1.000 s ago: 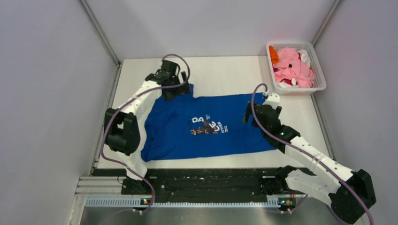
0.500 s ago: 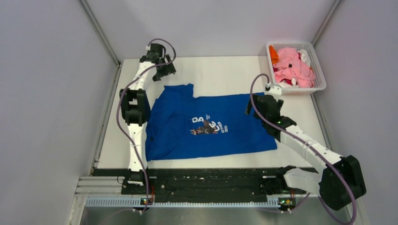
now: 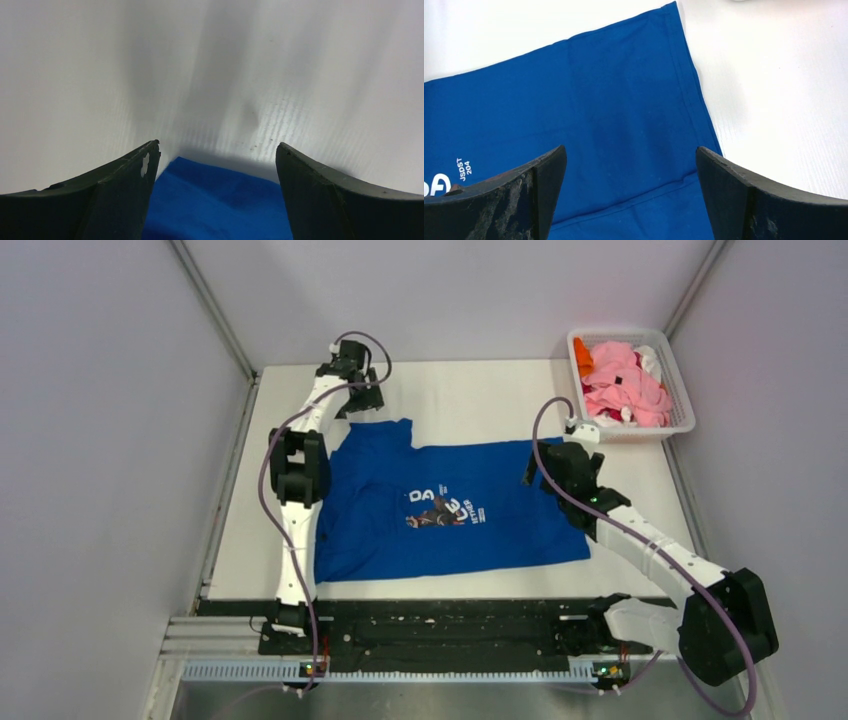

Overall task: Fold and stack the t-shirts
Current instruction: Grab the side of the flattened tshirt furthest away from the robot with both arms

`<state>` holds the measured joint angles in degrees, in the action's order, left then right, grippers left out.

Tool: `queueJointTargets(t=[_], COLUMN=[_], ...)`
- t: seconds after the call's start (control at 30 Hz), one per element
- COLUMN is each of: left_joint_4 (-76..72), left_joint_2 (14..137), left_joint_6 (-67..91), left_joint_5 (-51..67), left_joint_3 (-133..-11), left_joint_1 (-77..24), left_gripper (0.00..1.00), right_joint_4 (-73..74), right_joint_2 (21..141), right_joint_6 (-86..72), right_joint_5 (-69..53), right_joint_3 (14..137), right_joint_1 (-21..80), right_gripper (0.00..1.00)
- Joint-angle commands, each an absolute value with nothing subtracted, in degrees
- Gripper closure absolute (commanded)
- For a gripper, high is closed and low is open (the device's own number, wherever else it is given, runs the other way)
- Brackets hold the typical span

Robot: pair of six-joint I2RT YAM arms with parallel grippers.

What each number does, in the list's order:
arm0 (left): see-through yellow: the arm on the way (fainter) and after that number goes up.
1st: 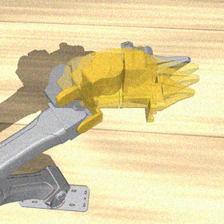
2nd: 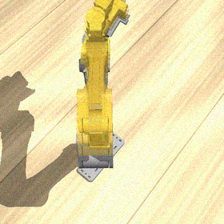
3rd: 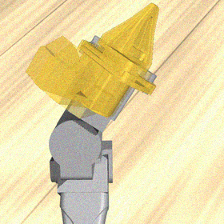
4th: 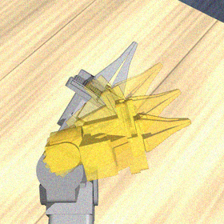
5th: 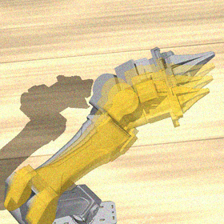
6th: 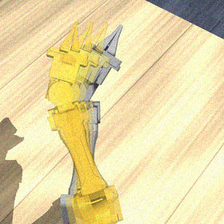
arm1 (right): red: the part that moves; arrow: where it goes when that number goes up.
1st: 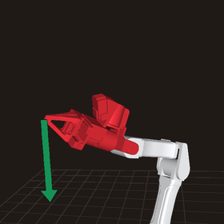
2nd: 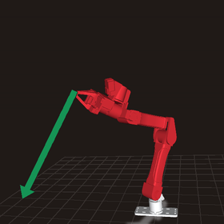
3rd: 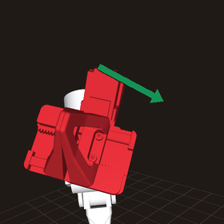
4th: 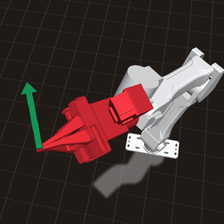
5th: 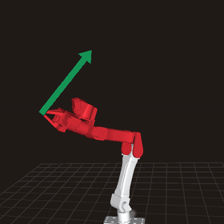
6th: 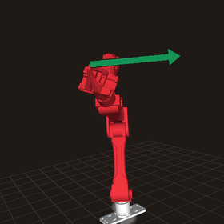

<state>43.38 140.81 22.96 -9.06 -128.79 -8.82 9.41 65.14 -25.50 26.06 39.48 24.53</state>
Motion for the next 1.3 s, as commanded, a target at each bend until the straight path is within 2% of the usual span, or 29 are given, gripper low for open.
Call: queueJointTargets(t=[0.0, 0.23, 0.43, 0.63, 0.73, 0.93, 1.1, 1.27], left_joint_4=[45.5, 47.7, 48.4, 47.8, 45.7, 45.3, 45.3, 43.3], left_joint_2=[139.5, 141.7, 142.9, 142.8, 142.0, 140.7, 137.0, 130.8], left_joint_6=[22.5, 25.7, 29.4, 32.5, 33.6, 34.6, 34.3, 33.2], left_joint_5=[-15.4, -14.1, -17.2, -15.0, -13.9, -12.5, -12.4, -13.2], left_joint_3=[-129.1, -129.8, -129.1, -126.9, -124.4, -124.3, -122.5, -116.4], left_joint_1=[-8.2, -8.2, -7.9, -7.7, -7.7, -7.7, -8.0, -8.9], left_gripper=[0.1, 0.17, 0.31, 0.48, 0.61, 1.0, 1.0, 1.0], right_joint_4=[7.9, 7.6, 8.3, 8.7, 9.3, 9.4, 10.3, 15.2], right_joint_2=[65.6, 68.2, 68.5, 67.2, 67.4, 71.3, 81.5, 98.2], right_joint_6=[-24.9, -24.6, -24.5, -24.5, -24.2, -23.1, -20.2, -20.5], right_joint_5=[25.9, 28.2, 27.7, 28.1, 28.9, 28.8, 28.2, 28.9], right_joint_3=[41.5, 43.1, 44.6, 43.5, 43.8, 46.2, 55.6, 70.4], right_joint_1=[24.0, 23.5, 23.1, 23.1, 23.1, 21.2, 17.7, 13.9], right_gripper=[0.01, 0.01, 0.01, 0.01, 0.01, 0.01, 0.01, 0.03])
